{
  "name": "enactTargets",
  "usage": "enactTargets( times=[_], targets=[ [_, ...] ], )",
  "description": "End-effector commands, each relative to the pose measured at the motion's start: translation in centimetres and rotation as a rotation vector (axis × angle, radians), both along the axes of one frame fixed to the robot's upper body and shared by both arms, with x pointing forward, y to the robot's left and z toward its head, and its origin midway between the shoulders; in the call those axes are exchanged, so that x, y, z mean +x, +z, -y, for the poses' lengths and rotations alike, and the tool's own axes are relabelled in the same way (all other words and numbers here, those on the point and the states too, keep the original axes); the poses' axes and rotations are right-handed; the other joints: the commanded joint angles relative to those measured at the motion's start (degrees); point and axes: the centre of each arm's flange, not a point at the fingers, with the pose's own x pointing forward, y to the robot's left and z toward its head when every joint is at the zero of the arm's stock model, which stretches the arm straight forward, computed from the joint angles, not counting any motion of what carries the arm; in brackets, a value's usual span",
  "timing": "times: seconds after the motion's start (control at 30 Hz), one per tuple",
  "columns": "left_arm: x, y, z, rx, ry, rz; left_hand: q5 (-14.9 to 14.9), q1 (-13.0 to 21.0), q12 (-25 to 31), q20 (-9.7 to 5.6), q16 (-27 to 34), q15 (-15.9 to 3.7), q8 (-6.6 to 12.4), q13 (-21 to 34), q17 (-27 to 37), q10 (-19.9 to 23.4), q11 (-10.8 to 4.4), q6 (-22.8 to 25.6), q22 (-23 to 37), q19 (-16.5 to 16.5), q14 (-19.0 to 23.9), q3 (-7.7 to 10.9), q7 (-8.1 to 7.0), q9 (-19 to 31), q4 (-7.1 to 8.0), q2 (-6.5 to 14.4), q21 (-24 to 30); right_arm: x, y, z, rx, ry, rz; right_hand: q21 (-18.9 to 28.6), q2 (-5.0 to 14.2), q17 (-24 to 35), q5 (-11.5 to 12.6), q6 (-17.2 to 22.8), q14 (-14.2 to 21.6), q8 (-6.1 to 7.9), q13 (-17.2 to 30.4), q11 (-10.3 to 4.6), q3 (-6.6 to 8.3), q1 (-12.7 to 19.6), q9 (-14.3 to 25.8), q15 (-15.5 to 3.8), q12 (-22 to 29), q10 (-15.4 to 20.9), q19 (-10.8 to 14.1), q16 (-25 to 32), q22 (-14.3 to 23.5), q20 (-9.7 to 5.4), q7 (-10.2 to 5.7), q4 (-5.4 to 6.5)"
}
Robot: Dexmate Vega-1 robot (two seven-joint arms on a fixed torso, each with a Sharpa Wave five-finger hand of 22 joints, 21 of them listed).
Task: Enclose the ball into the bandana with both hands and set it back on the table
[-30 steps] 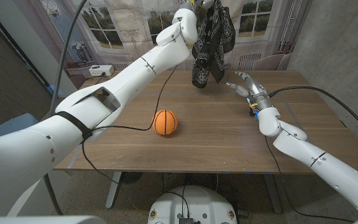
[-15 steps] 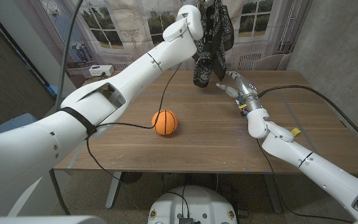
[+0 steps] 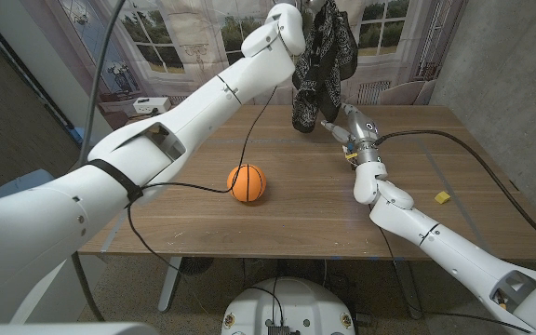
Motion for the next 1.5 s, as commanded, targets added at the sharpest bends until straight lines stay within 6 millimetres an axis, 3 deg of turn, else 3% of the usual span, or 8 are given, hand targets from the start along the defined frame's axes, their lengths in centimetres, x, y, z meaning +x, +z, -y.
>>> enactTargets(
  times=[0.03, 0.13, 0.23, 0.37, 0.7, 1.0, 1.2, 1.5],
  targets=[
    [-0.5, 0.0, 0.2, -0.002, -0.009, -0.016, -0.1, 0.8, 0.2, 0.14, 0.2, -1.76, 0.09, 0.1, 0.2, 0.5, -0.26, 5.4, 0.1, 0.6, 0.6, 0.14, 3.44, 6.1, -0.3, 0.5, 0.4, 0.6, -0.7, -0.9, 0.077, -0.174, 0.114, 0.8, 2.91, 0.9, 2.0, 1.2, 3.2, 0.54, 0.5, -0.83, 1.62, 5.5, 0.2, -2.96, 0.7, 2.3, 2.0, 1.5, 0.1, -1.39, -0.56, -1.69],
    [-0.4, -0.1, 0.2, 0.011, -0.004, -0.022, -0.2, 0.8, 0.2, 0.2, 0.2, -1.76, -0.06, 0.2, 0.2, 0.4, -0.06, 5.3, 0.1, 0.6, 0.6, 0.16, 3.39, 5.9, -0.33, 0.5, 0.6, 0.5, -1.2, 0.1, 0.204, -0.041, 0.242, 4.4, 12.23, 4.3, 2.3, 10.9, 15.0, 3.14, 1.0, -2.87, 6.43, 16.9, 0.2, -7.41, 5.1, 12.9, 10.3, 8.2, 0.4, -5.18, -3.61, -2.65],
    [0.1, -0.2, 0.0, 0.017, -0.005, -0.04, -0.2, 0.8, 0.1, 0.19, 0.1, -1.78, -0.26, 0.2, 0.3, 0.3, -0.27, 5.1, 0.0, 0.5, 0.5, 0.2, 3.33, 5.7, -0.37, 0.5, 0.8, 0.3, -1.2, 0.3, 0.206, -0.091, 0.281, 7.0, 17.72, 6.6, -0.4, 21.5, 24.6, 5.64, 1.1, -3.83, 11.34, 19.0, 0.1, -9.37, 8.7, 23.1, 13.8, 12.0, 0.9, -7.6, -4.68, 1.33],
    [0.7, -0.4, -0.3, 0.026, -0.002, -0.06, -0.3, 0.7, 0.1, 0.26, 0.0, -1.75, -0.33, 0.2, 0.3, 0.1, -0.16, 5.1, 0.0, 0.2, 0.2, 0.23, 3.47, 5.7, -0.34, 0.6, 0.9, 0.4, -1.7, 0.9, 0.236, -0.046, 0.328, 8.9, 17.46, 9.0, -2.5, 29.9, 29.4, 7.03, 1.6, -3.54, 16.79, 19.4, -0.1, -9.54, 11.3, 31.1, 14.4, 13.5, 1.3, -8.65, -4.49, 6.68],
    [1.7, -1.0, -1.5, 0.008, 0.019, -0.087, -0.3, 0.4, -0.1, 0.31, -0.3, -1.72, -0.44, 0.3, 0.3, -0.3, -0.12, 4.5, -0.1, -0.2, -0.1, 0.33, 3.35, 6.0, -0.23, 0.8, 1.3, 0.6, -1.9, 2.5, 0.24, -0.013, 0.316, 10.6, 17.25, 12.7, -4.1, 34.1, 32.8, 6.84, 3.3, -0.01, 19.6, 16.6, 0.3, -7.16, 13.2, 35.4, 13.4, 16.0, 1.7, -8.17, -0.46, 13.14],
    [1.8, -0.5, -1.8, -0.049, -0.057, -0.123, -0.3, 0.3, -0.2, 0.29, -0.1, -1.77, -0.4, 0.1, 0.5, 0.0, -0.31, 4.7, -0.1, -0.3, 0.2, 0.37, 3.33, 6.1, -0.35, 0.8, 1.7, 0.8, -2.3, 1.1, 0.176, -0.036, 0.302, 11.1, 0.47, 12.2, -3.6, 16.7, 23.0, -1.61, 2.7, -0.26, 7.88, 7.7, 0.1, -4.56, 4.8, 18.7, 11.0, 12.3, 0.7, -2.73, -0.52, 10.26],
    [1.1, 0.0, -1.4, -0.064, 0.02, -0.032, -0.3, 0.3, -0.2, 0.27, -0.1, -1.8, -0.42, -0.1, 0.6, 0.3, -0.14, 5.0, -0.2, -0.3, 0.3, 0.4, 3.46, 5.9, -0.48, 0.7, 2.0, 1.0, -2.2, 1.5, 0.114, 0.085, 0.205, 10.3, 3.41, 11.6, -1.8, 10.1, 14.7, -1.35, 3.8, -1.76, 10.47, 14.4, 0.6, -5.01, 2.7, 12.1, 8.3, 8.2, 0.5, -2.27, -1.82, 5.67],
    [1.8, 0.1, -0.3, -0.064, 0.002, -0.048, -0.3, 0.3, -0.1, 0.34, -0.1, -1.78, -0.47, 0.0, 0.6, 0.3, 0.07, 5.1, -0.3, -0.3, 0.3, 0.5, 3.46, 5.9, -0.58, 0.6, 2.4, -0.2, -1.2, -0.1, 0.067, 0.073, 0.228, 9.6, 0.6, 11.4, -2.7, 11.0, 12.1, -0.34, 4.3, -0.79, 6.31, 7.1, 0.8, -3.18, 3.1, 11.7, 6.0, 6.1, 0.4, -1.2, -1.57, 8.14]
  ],
)
